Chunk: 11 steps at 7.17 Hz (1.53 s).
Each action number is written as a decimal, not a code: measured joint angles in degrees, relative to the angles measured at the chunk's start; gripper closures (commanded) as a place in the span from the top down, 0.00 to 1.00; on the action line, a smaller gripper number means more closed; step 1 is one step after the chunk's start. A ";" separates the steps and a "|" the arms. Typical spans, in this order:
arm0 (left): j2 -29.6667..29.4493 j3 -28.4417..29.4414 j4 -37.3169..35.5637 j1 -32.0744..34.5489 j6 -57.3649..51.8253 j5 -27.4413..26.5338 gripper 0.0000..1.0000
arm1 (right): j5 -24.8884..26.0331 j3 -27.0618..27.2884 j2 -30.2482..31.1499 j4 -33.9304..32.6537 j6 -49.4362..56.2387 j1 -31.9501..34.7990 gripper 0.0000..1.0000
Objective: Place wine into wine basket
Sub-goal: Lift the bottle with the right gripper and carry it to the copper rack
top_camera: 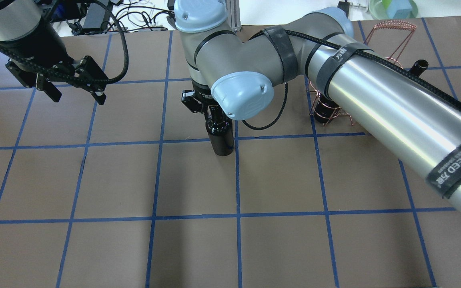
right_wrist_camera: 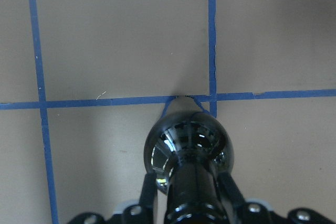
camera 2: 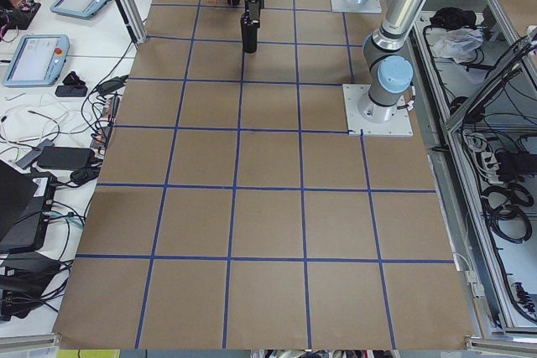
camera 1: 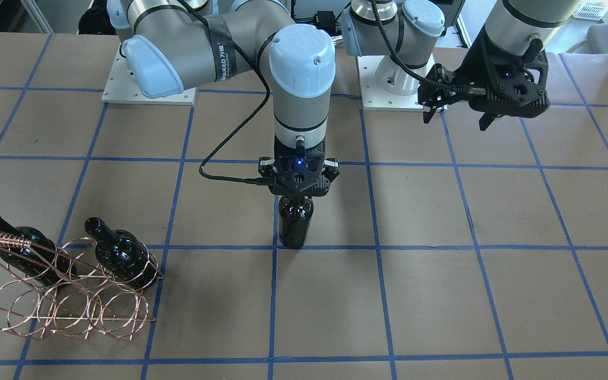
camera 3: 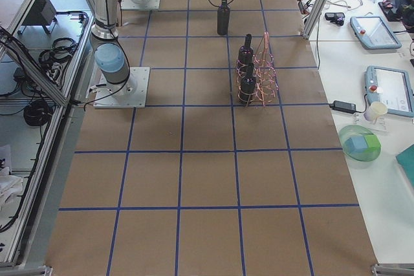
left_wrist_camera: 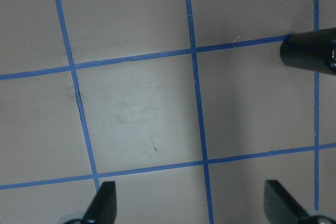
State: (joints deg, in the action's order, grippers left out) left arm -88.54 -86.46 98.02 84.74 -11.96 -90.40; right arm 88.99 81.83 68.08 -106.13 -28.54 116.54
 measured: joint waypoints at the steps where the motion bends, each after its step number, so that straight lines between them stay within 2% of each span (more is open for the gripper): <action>1: 0.11 -0.08 -0.02 0.04 0.06 -0.02 1.00 | -0.34 0.00 0.03 0.11 -0.06 0.00 0.00; 5: 1.04 -0.35 0.15 0.16 -0.05 -0.03 1.00 | -0.33 -0.75 0.93 1.66 2.03 -0.85 0.00; 7: 0.76 -0.33 -0.78 0.24 0.96 0.04 1.00 | 0.30 -1.25 3.61 3.56 6.62 -3.48 0.00; 9: -0.73 -0.04 -3.84 1.59 8.71 0.22 1.00 | 1.38 -1.37 7.51 7.07 13.62 -7.80 0.00; 11: -2.49 0.24 -6.41 5.71 12.13 -0.18 1.00 | 3.06 -1.40 11.28 13.33 20.96 -12.48 0.00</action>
State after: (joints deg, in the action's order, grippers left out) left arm -91.04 -86.21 91.60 90.45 0.17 -90.57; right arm 92.05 80.42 79.36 -92.80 -7.58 104.06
